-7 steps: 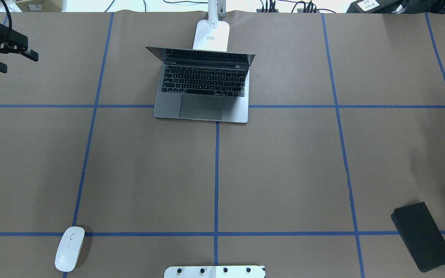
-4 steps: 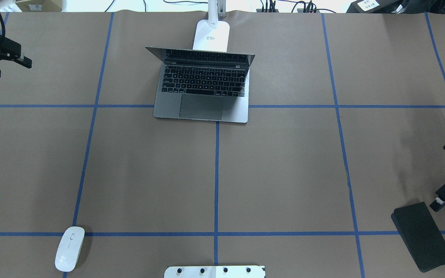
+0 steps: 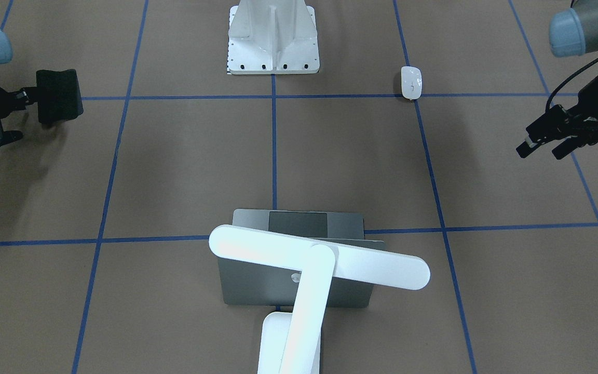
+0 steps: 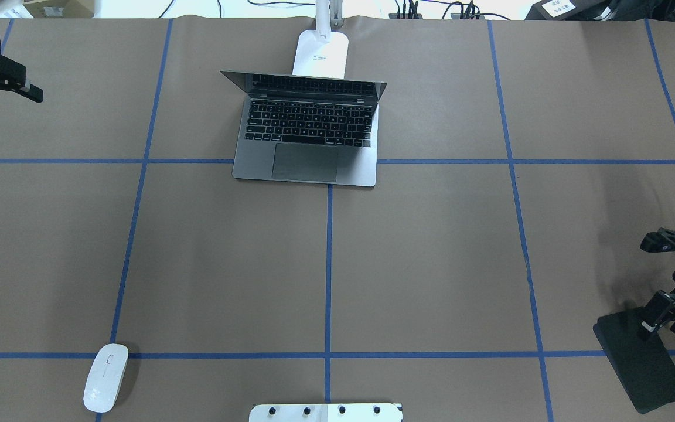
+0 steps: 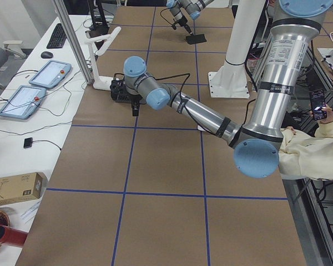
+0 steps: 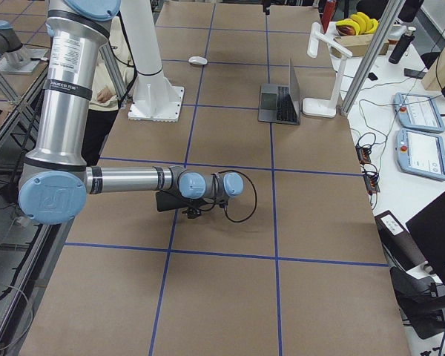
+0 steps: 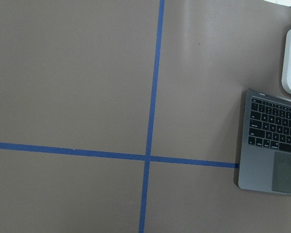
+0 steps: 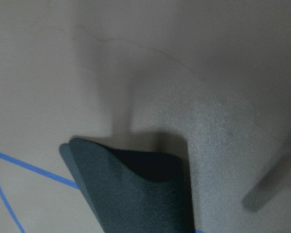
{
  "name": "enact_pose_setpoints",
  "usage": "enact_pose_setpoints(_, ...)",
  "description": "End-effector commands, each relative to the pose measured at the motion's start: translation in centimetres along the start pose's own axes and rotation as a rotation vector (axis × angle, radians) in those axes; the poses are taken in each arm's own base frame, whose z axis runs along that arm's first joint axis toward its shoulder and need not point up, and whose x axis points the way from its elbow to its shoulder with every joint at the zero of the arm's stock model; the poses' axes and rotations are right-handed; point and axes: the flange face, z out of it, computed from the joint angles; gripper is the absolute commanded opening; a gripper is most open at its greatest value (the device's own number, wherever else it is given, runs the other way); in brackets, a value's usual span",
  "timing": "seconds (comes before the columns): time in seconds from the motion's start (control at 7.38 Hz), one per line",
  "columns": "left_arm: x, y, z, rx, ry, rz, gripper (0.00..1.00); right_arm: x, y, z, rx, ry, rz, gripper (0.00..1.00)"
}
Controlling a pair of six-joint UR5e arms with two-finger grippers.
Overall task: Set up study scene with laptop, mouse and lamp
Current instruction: 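Grasp the black mouse pad edge with the right gripper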
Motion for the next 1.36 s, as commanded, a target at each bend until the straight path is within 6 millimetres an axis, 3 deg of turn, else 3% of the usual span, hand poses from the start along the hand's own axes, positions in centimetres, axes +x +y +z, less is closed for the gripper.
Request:
enact_pose_setpoints(0.0, 0.0, 0.0, -0.2, 0.004, 0.002, 0.002, 0.99, -1.0, -0.6, 0.0, -0.002, 0.003, -0.006, 1.0)
enact_pose_setpoints(0.41, -1.2, 0.0, -0.2, 0.002, -0.01, 0.03, 0.99, -1.8, -1.1, -0.3, 0.004, -0.003, 0.0, 0.99)
enact_pose_setpoints(0.54, -1.2, 0.0, -0.2, 0.002, -0.01, 0.03, 0.99, -1.8, -1.1, -0.2, 0.002, -0.005, 0.013, 0.87)
enact_pose_setpoints(0.68, -1.2, 0.0, -0.2, 0.002, -0.01, 0.03, 0.99, -1.8, -1.1, -0.1, 0.0, -0.005, 0.017, 0.68)
enact_pose_setpoints(0.95, -1.1, 0.0, -0.3, 0.003, -0.009, 0.031, 0.99, -1.5, -1.1, 0.0, 0.0, 0.003, 0.02, 0.08)
enact_pose_setpoints(1.08, -1.1, 0.0, -0.3, 0.003, -0.009, 0.032, 0.99, -1.6, -1.1, -0.1, 0.001, 0.004, 0.018, 0.0)
enact_pose_setpoints(1.22, -1.2, 0.0, -0.2, 0.002, -0.01, 0.031, 0.99, -1.7, -1.1, -0.1, 0.001, 0.004, 0.015, 0.0)
